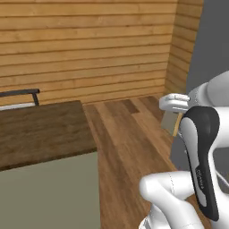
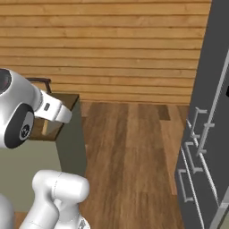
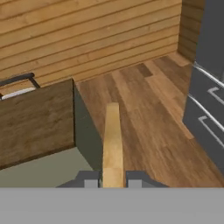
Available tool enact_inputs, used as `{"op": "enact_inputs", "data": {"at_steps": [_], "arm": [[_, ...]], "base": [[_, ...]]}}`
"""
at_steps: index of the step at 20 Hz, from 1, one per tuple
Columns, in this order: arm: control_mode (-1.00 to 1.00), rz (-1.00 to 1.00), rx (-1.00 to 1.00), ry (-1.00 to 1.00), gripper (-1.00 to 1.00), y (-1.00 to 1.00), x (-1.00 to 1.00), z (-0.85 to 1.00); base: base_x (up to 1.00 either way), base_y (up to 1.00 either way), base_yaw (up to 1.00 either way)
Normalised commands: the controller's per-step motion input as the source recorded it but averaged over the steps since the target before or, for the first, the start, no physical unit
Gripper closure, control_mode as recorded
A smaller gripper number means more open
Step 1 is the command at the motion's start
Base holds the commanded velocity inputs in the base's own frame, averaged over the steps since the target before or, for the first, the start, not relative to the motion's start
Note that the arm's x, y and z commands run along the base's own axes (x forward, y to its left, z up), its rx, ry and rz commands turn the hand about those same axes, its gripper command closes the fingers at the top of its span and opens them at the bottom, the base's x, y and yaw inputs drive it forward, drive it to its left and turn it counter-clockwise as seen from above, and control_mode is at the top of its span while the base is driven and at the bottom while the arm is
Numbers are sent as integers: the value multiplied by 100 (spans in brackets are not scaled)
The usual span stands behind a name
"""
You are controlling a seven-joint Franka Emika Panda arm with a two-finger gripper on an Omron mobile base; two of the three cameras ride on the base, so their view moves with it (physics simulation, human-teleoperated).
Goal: Start the toaster. Once the lever pops up, take the bread to the plate on the dining counter.
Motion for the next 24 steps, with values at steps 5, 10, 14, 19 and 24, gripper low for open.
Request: {"op": "enact_inputs", "data": {"at_steps": [5, 10, 14, 19, 24], "arm": [[100, 0, 0, 0, 100, 0, 0, 0], [100, 0, 0, 0, 100, 0, 0, 0], [100, 0, 0, 0, 100, 0, 0, 0], [100, 0, 0, 0, 100, 0, 0, 0], [100, 0, 0, 0, 100, 0, 0, 0]], "base": [[98, -50, 38], [100, -43, 26], [100, -31, 15], [100, -30, 11], [100, -29, 10]]}}
